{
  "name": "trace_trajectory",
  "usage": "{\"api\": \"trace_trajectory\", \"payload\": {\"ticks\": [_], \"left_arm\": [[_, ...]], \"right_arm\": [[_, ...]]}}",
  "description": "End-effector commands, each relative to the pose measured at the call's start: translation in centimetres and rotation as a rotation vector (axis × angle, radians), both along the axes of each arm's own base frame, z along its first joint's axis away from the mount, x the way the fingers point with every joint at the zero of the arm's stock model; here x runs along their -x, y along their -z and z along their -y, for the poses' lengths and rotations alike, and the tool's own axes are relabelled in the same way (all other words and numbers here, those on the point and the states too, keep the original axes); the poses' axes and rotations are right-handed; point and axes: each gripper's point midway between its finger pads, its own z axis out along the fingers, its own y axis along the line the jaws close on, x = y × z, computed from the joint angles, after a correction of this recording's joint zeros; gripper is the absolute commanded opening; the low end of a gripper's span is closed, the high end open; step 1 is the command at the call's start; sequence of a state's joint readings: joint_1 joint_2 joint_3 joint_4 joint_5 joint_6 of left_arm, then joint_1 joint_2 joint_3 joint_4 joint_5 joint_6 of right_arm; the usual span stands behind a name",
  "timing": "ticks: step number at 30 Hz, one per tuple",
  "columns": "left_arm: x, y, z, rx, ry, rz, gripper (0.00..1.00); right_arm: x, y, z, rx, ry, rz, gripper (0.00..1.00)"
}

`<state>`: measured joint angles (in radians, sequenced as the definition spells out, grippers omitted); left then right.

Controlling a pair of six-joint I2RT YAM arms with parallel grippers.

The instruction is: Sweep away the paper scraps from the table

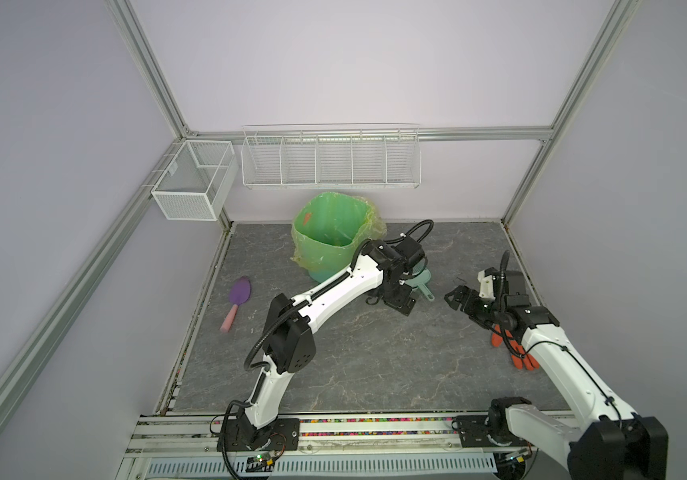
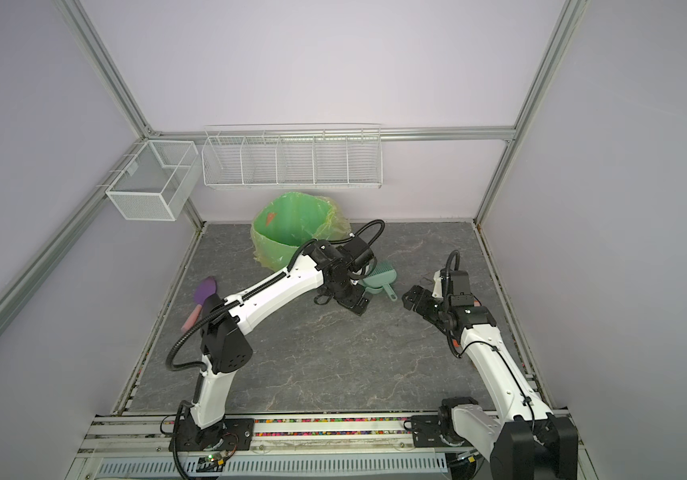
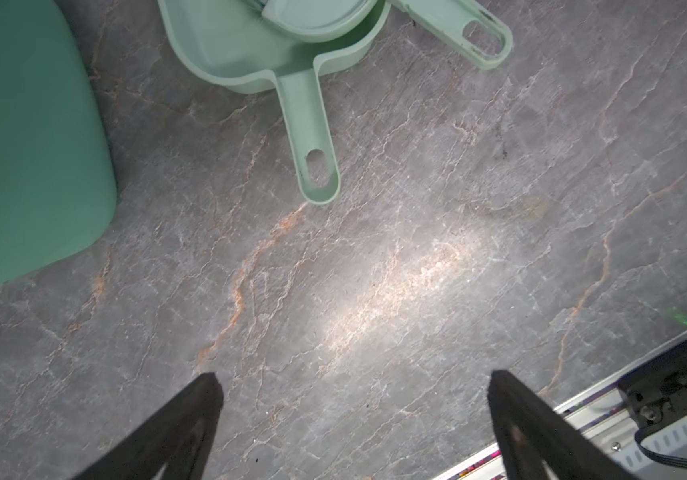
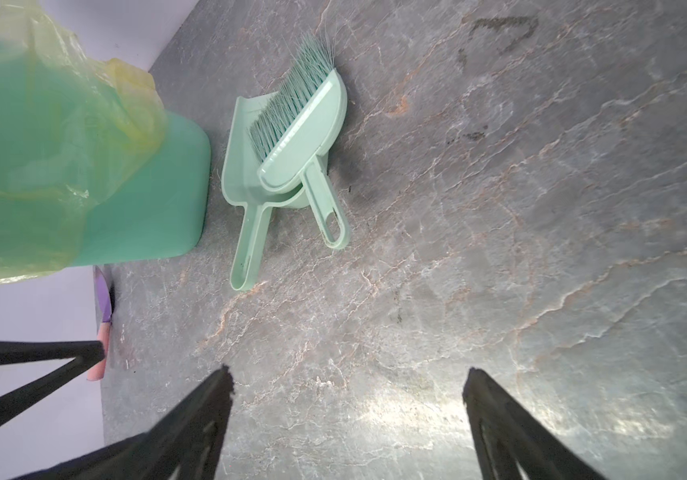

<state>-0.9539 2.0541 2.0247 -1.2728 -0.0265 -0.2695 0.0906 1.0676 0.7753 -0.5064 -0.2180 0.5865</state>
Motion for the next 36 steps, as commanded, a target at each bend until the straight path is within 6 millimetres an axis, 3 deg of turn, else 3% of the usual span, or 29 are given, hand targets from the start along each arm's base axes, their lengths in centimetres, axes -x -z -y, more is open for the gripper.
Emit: {"api": "trace_trajectory", "payload": {"ticks": [1,5,12,22,28,33,36], "left_arm": [[0.0,-1.9,-2.2,0.030,-0.067,0.088,1.00],[0.4,-1.9,-5.6,0.004,-0.152,0.153,1.00],[0.1,0.1,-12.7,-0.130,-0.310,0.225,1.00],[-1.9,-0.6,-22.9,-0.020,-0.620,0.298,1.00],[-3.9,-2.2,-27.9,-0.061,-0.780,0.508,1.00],[-5.3,-4.0,-30.9,-0.097,-0.872,0.743,0.99],[-6.3,-3.6,-31.9,-0.070,-0.880,0.821,1.00]], "right_arm": [[0.3,-1.1,1.6,0.078,0.021,0.015,0.88],[0.4,-1.7,3.0,0.142,0.040,0.032,0.88],[0.4,-2.9,4.9,0.212,0.080,0.068,0.88],[1.2,-4.1,7.5,0.353,0.142,0.113,0.88],[1.7,-4.0,9.5,0.442,0.212,0.130,0.88],[1.7,-4.3,10.5,0.490,0.251,0.154,0.88],[1.6,-4.2,11.0,0.521,0.263,0.148,0.88]]}}
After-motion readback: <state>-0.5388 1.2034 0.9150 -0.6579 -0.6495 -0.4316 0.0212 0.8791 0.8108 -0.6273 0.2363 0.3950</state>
